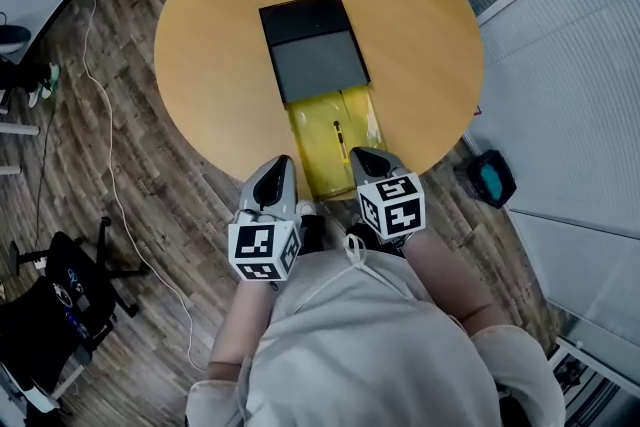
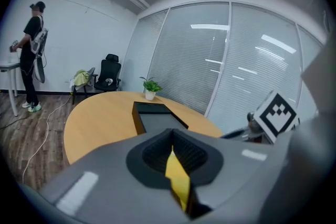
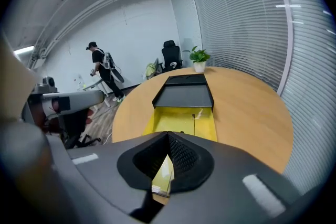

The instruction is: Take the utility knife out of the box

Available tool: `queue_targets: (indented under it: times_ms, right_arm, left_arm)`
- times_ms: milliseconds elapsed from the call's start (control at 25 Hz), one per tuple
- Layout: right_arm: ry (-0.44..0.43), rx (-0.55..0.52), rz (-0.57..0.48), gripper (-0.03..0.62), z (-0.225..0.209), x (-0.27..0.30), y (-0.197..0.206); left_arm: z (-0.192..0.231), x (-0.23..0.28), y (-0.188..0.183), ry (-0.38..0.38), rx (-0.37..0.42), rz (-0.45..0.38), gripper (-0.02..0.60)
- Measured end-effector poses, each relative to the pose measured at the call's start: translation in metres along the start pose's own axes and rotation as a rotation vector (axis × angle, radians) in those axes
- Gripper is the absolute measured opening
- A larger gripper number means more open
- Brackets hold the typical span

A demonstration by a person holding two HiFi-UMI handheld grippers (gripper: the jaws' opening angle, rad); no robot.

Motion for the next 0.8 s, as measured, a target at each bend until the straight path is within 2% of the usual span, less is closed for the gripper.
queue_targets:
  times_ms: [200, 240, 280, 400, 600, 800]
  right_arm:
    - [0.043, 0.026, 0.101, 0.007, -0.014, 0.038, 0.0]
    - [0.035, 0.057, 0.11, 0.071, -0.018, 0.046, 0.001]
    - [0.024, 0.095, 0.115, 0.103, -0.022, 0.053, 0.003]
    - [0.025, 0.177, 0.133, 0.106, -0.035, 0.072, 0.01]
    - [0.102, 0.142, 0.223, 0.141, -0.044, 0.098, 0.016]
    - [0.131, 0.152, 0.275, 0.147, -0.049, 0.114, 0.021]
  left_arm:
    - [0.011, 0.02, -0.001, 0.035, 0.025, 0.0, 0.006]
    - [0.012, 0.024, 0.0, 0.041, 0.029, 0.0, 0.006]
    - [0.014, 0.027, 0.001, 0.045, 0.029, 0.003, 0.006]
    - [0.02, 0.037, 0.006, 0.049, 0.021, 0.014, 0.006]
    - [0.036, 0.045, 0.012, 0.049, 0.037, 0.034, 0.006]
    - [0.037, 0.051, 0.012, 0.069, 0.073, 0.033, 0.006]
Point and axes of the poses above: the fingertips, and each gripper's own axes: x forward along the fingers, z to its left, y out of its underside, the point moved 7 cm from there along -x, backward along the fingers, and after that the axes turned 14 degrees about -y, right-handed, at the moved point
